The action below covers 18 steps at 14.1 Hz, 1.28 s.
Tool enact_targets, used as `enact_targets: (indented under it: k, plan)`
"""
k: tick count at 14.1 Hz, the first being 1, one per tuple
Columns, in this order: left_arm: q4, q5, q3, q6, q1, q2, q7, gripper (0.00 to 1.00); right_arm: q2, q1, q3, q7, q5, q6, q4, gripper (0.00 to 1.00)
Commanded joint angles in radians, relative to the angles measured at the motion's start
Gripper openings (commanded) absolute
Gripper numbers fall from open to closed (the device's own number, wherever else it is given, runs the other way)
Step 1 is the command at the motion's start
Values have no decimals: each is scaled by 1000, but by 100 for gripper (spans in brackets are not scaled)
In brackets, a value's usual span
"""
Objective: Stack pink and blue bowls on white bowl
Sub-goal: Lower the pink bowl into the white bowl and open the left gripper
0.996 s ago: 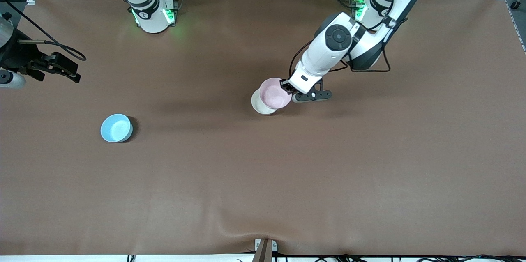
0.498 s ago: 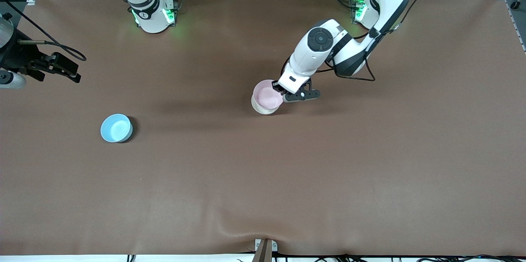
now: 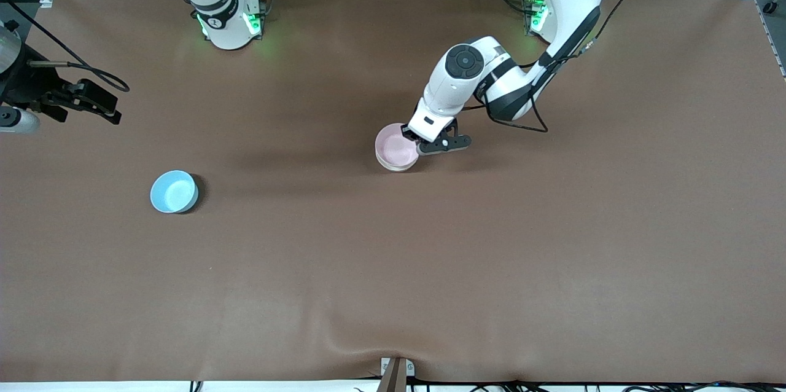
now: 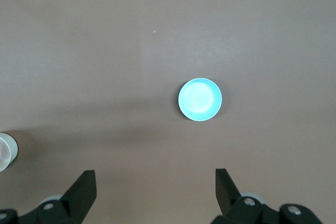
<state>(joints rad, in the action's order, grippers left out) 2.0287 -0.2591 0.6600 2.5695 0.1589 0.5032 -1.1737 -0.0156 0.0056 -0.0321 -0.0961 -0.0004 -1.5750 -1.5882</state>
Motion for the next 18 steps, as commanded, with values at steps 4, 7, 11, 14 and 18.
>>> enact_targets:
  k: [4, 7, 11, 14, 18]
  plan:
    - [-19, -54, -19, 3, 21, 28, -52, 0, 3, -12, -6, 7, 14, 3, 8, 100]
    - [-24, -52, -20, 3, 22, 35, -61, 0, 3, -10, -6, 7, 14, 1, 8, 100]
    - [-25, -52, -20, 1, 25, 38, -75, 2, 3, -10, -6, 7, 14, 1, 8, 100]
    - [-44, -54, -22, -17, 24, 29, -69, 100, 3, -10, -6, 7, 14, 1, 8, 100]
    - [-322, -62, -20, -547, 2, -43, 17, 100, 5, -13, -6, 7, 16, 4, 7, 100]
